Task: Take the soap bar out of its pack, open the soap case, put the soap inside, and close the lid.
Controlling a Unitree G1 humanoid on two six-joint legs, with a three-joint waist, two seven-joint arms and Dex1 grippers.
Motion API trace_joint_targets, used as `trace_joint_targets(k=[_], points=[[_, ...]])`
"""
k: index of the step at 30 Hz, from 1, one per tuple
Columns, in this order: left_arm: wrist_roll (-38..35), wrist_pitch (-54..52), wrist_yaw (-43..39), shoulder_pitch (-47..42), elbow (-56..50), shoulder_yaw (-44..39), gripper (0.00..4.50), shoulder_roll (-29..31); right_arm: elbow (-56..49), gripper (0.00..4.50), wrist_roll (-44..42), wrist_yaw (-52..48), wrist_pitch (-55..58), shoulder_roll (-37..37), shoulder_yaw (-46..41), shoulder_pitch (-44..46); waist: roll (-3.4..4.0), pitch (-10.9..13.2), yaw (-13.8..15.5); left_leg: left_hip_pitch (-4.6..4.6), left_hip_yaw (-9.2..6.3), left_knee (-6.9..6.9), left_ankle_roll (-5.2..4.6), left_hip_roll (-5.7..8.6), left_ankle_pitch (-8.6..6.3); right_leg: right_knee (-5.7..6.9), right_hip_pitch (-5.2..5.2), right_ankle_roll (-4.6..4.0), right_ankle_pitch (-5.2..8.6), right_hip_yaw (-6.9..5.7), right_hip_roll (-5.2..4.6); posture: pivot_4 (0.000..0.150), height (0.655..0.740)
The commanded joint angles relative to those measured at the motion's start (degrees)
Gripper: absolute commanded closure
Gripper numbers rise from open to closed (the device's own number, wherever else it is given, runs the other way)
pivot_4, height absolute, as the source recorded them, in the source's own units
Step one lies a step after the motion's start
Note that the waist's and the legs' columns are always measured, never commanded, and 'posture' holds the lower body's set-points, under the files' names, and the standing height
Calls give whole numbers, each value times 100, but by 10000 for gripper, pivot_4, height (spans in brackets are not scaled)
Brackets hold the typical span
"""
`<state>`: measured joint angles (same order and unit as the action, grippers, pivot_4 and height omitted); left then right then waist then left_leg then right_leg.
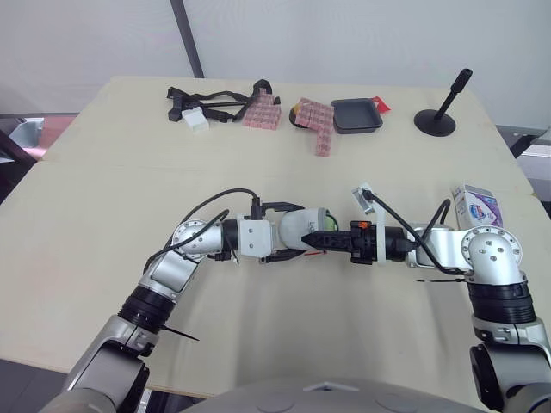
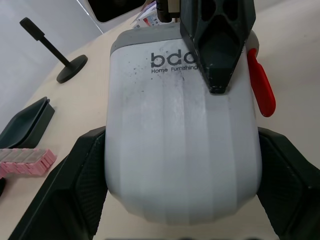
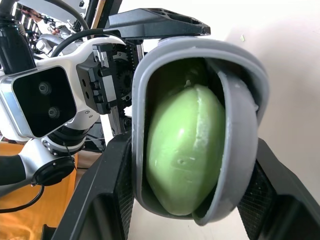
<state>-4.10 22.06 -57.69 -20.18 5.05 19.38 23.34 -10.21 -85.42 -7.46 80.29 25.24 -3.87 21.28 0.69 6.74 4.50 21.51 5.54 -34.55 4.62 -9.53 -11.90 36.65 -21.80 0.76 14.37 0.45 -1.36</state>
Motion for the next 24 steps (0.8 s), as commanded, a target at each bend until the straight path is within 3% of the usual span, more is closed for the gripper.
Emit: trace_joint_targets(k=[1,13,17,20,24], points=[[-509,-232,-253,-33,-395,-86,0,60,-250,24115,-121,-118,-49,75,54,30,0,0,4,-1,0,0,0,0,0,0,0,0,0,-1,1,1500,7400],[-1361,-1403,-1097,-548,-106,-568,0,639,-443,24118,321,-783,93,732,304,343,-1,2,4,-4,0,5,1,6,0,-7,0,0,0,-1,2,1500,7400],[-1789,-2738,-1252,-770,-274,-591,0,727,-1303,24118,1375,-1800,118,1784,1201,1107,8,8,7,-3,-1,5,1,9,0,-10,0,1,-1,-1,3,1500,7400],[-2074,-3761,-1287,-898,-624,-500,0,758,-2007,24118,2823,-2612,-408,2815,2486,2010,5,13,20,-2,-2,15,5,10,0,-22,5,2,-1,-2,13,1500,7400],[-2347,-4661,-1321,-985,-1150,-393,0,728,-2206,24118,3839,-3438,-843,3284,3367,2870,-16,29,22,2,-10,16,18,3,-8,-32,14,3,-1,-4,31,1500,7400]])
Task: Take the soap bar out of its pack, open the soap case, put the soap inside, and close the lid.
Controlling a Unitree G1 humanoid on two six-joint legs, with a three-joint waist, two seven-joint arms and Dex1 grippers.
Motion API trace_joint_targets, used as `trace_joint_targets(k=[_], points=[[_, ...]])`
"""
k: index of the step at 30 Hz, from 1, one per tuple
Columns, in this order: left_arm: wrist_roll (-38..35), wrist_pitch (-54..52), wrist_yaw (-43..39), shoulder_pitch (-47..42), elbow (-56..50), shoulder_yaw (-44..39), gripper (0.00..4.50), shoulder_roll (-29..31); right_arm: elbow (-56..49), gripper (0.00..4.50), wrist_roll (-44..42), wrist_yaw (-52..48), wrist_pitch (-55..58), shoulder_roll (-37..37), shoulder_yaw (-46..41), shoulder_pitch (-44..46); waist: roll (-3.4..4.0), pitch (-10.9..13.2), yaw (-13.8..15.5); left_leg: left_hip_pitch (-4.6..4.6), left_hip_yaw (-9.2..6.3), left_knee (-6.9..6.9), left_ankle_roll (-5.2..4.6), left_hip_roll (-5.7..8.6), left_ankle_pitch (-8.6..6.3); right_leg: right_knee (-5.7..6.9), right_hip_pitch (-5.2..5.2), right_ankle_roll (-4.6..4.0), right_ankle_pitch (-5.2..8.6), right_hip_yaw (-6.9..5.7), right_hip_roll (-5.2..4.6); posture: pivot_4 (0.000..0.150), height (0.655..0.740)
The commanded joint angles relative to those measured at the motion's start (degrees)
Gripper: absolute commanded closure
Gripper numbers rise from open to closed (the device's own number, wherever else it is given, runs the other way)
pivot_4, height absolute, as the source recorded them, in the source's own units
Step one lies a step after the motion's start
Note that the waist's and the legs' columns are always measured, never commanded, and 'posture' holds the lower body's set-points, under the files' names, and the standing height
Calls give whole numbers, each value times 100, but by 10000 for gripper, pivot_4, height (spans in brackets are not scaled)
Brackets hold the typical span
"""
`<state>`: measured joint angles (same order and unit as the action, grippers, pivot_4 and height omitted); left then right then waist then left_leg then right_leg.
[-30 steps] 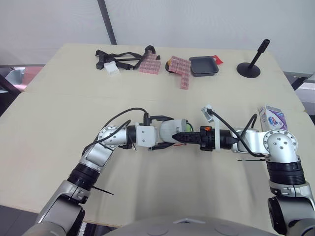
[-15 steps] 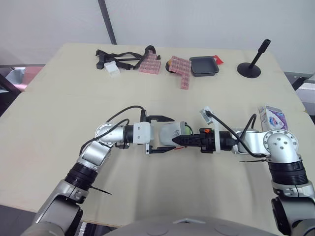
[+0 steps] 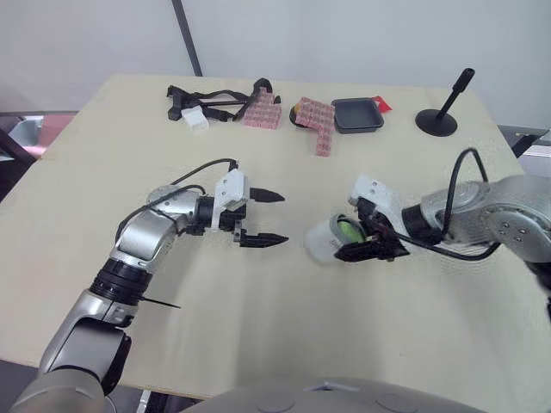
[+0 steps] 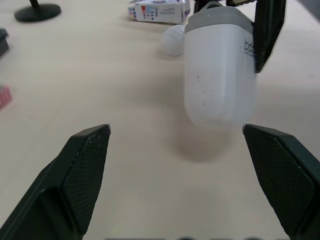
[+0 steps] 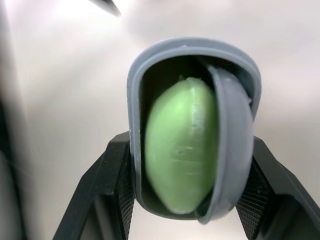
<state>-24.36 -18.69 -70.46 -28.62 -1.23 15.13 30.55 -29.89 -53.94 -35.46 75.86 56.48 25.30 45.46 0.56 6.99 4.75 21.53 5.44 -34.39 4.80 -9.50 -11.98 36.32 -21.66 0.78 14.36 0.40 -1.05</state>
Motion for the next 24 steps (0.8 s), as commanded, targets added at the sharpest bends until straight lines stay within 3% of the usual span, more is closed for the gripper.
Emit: trace_joint_targets(k=[1,5,10,16,24], points=[[-321,-787,34,-192,-635,81,0,-38,-283,24118,978,-831,-467,231,726,691,-3,4,-6,1,-1,-1,1,-1,-1,4,0,0,0,1,2,1500,7400],[-191,-1012,333,-305,-846,235,0,-318,-268,24118,1986,-1334,-717,256,1588,1335,-6,8,-5,3,-1,-1,3,-2,-2,10,4,0,0,6,11,1500,7400],[579,-339,806,-261,-571,498,0,-638,-55,24118,2752,-1785,-857,58,2197,1710,-11,12,-12,-1,-3,-4,3,-6,-2,12,11,0,0,10,15,1500,7400],[1036,73,1225,-177,-357,686,0,-1019,301,24118,3290,-2141,-919,-341,2396,1929,-6,15,-18,-4,-2,-10,3,-9,-2,23,10,-1,0,15,17,1500,7400],[1084,-6,1404,-122,-189,688,0,-1347,377,24118,3688,-2452,-977,-523,2440,1979,-6,15,-2,-3,-2,-22,2,-10,-3,34,11,-2,0,19,17,1500,7400]])
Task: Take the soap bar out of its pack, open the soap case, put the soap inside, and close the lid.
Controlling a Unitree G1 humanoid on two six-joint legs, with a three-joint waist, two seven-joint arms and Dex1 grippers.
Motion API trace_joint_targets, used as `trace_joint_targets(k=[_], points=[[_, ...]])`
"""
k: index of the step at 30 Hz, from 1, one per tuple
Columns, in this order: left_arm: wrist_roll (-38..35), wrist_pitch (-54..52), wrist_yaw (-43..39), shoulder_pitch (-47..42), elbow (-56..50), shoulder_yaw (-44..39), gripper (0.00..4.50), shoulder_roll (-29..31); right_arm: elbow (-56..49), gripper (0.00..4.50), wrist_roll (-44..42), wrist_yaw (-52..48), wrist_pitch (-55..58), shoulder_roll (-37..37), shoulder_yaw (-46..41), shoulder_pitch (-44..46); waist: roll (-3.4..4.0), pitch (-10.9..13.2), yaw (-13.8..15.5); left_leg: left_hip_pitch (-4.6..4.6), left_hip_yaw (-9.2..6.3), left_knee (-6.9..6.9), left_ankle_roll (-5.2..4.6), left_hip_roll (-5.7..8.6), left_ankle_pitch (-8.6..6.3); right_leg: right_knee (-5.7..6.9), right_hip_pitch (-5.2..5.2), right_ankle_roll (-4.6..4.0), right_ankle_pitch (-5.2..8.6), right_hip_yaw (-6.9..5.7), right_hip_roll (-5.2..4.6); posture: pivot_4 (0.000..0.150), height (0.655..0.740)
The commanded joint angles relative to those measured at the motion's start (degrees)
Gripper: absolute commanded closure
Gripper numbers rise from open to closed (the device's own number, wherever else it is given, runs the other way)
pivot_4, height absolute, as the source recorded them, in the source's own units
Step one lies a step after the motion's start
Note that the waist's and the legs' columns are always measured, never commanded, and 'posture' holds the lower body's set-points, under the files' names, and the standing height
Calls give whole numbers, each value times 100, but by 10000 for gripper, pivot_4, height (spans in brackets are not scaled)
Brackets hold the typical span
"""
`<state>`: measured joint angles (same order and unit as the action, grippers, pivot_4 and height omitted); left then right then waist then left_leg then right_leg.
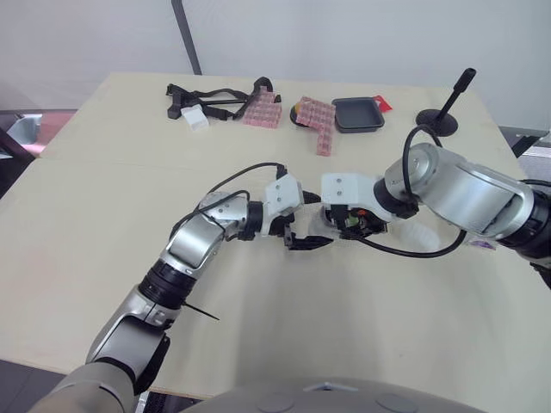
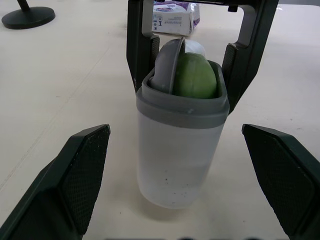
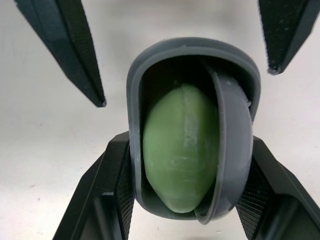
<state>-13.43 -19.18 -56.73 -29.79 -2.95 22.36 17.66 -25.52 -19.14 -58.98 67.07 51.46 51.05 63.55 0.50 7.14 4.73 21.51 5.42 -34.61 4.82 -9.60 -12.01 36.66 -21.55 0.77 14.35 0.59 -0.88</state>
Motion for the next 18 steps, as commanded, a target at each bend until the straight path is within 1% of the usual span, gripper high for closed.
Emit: trace_joint_targets(k=[1,6,18], points=[[-10,31,47,-15,12,-47,0,-81,-61,24118,251,-135,-117,-31,-131,171,0,0,-3,0,0,-2,0,-1,0,2,0,0,0,0,0,1500,7400],[-79,-42,-12,-64,61,-54,0,-155,-127,24118,398,-249,-160,-105,-163,139,0,0,-14,-5,0,-13,0,-5,1,20,0,-1,0,4,0,1500,7400],[14,125,-88,-102,169,-48,0,-160,-124,24118,642,-423,-218,-161,-223,57,0,0,-12,-6,1,-16,-1,-6,1,25,-1,-1,1,6,0,1500,7400]])
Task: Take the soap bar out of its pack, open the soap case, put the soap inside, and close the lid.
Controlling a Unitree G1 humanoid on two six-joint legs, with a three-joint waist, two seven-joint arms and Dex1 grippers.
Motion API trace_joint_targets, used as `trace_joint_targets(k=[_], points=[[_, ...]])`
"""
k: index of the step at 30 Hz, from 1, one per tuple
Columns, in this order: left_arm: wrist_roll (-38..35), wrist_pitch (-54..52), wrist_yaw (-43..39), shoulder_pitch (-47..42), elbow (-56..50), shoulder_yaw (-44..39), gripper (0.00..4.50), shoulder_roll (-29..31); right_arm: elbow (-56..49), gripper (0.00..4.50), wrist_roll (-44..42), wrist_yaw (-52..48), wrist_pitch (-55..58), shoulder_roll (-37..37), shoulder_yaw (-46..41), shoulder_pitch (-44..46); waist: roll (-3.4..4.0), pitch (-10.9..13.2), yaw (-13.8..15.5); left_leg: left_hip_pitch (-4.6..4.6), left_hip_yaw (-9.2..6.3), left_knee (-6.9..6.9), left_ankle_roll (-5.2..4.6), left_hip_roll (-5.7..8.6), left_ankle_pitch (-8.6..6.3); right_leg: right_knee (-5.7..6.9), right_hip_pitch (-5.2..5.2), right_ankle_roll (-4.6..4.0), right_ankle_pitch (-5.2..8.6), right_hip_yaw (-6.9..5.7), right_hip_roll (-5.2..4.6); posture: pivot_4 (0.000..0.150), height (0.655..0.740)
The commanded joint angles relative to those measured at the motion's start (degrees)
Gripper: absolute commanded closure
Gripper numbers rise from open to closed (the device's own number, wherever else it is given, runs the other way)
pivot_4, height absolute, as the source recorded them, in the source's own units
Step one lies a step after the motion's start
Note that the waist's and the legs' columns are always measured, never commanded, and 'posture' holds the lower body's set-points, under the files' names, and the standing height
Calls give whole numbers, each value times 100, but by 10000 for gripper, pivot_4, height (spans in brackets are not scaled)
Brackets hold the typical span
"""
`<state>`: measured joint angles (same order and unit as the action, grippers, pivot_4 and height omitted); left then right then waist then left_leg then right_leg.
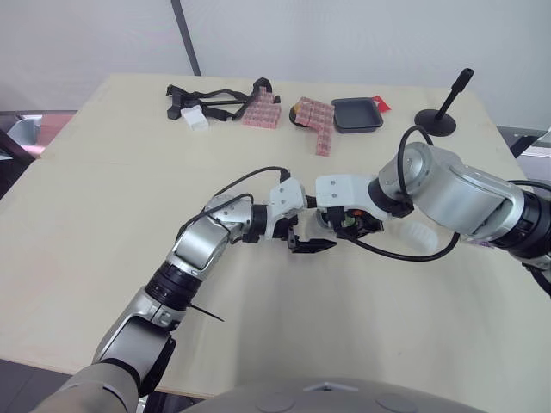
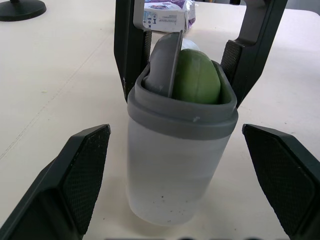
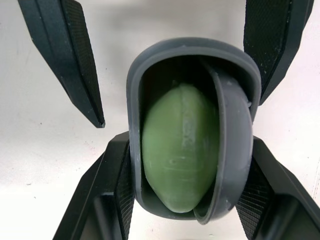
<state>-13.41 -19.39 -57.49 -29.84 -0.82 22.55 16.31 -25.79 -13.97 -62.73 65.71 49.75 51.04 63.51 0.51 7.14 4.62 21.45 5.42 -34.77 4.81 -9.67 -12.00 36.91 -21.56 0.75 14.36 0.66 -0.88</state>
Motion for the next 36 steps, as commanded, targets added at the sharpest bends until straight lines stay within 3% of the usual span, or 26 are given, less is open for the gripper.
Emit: trace_joint_targets(k=[1,34,36], points=[[21,177,-9,-104,-32,-72,0,-31,-92,24118,138,-59,-88,7,-223,56,0,0,-1,0,0,0,0,0,0,1,0,0,0,0,0,1500,7400],[195,583,43,-155,200,-85,0,-73,-14,24118,368,-193,-272,-3,-304,-108,0,0,0,-1,0,-8,-1,-2,1,14,-2,-1,0,7,0,1500,7400],[205,601,39,-151,200,-85,5559,-76,-20,24118,371,-193,-272,0,-306,-110,0,0,0,-1,0,-8,-1,-3,1,14,-2,-1,0,7,0,1500,7400]])
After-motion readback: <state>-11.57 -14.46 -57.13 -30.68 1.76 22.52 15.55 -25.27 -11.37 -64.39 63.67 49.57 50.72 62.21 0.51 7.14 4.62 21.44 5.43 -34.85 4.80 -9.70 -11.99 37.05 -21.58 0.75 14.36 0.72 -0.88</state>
